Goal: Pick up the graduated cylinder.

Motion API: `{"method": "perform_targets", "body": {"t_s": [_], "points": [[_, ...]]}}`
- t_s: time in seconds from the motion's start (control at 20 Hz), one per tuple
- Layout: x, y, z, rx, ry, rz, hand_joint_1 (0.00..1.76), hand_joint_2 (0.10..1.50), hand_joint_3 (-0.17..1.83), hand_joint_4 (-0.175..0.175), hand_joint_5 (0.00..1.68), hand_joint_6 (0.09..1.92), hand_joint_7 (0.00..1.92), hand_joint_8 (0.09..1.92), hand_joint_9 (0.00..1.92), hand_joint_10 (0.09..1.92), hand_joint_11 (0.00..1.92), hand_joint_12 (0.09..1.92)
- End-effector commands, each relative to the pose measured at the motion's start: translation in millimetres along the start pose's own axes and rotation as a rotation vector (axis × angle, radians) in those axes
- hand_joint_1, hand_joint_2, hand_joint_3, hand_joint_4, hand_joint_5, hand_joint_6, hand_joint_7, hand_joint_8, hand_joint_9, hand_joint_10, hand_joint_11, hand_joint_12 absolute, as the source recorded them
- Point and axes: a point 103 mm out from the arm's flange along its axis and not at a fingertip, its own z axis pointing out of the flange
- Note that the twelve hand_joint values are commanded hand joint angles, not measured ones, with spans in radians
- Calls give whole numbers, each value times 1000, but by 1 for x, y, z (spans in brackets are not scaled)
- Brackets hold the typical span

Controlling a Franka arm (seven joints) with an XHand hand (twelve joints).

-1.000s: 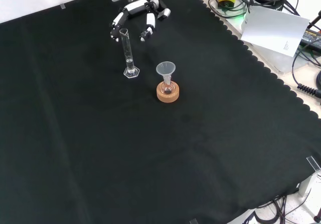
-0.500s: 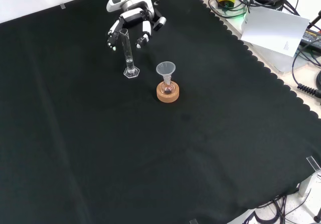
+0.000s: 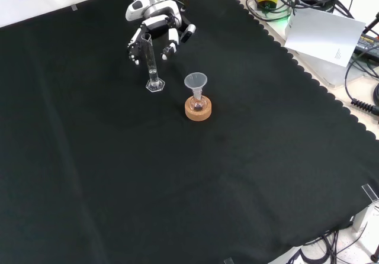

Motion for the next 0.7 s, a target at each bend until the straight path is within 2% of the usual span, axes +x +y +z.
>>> {"method": "perform_targets", "body": {"t_s": [0.05, 0.25, 0.7], "points": [[2, 1, 7, 18, 44, -39, 1113, 527, 756, -19, 565, 523, 588, 616, 791, 475, 463, 1242], [0, 2, 10, 10, 74, -38, 1097, 530, 722, -24, 570, 616, 637, 622, 865, 450, 569, 1184], [-3, 4, 11, 3, 120, -51, 1155, 568, 718, -20, 592, 675, 619, 615, 889, 418, 673, 1145]]}}
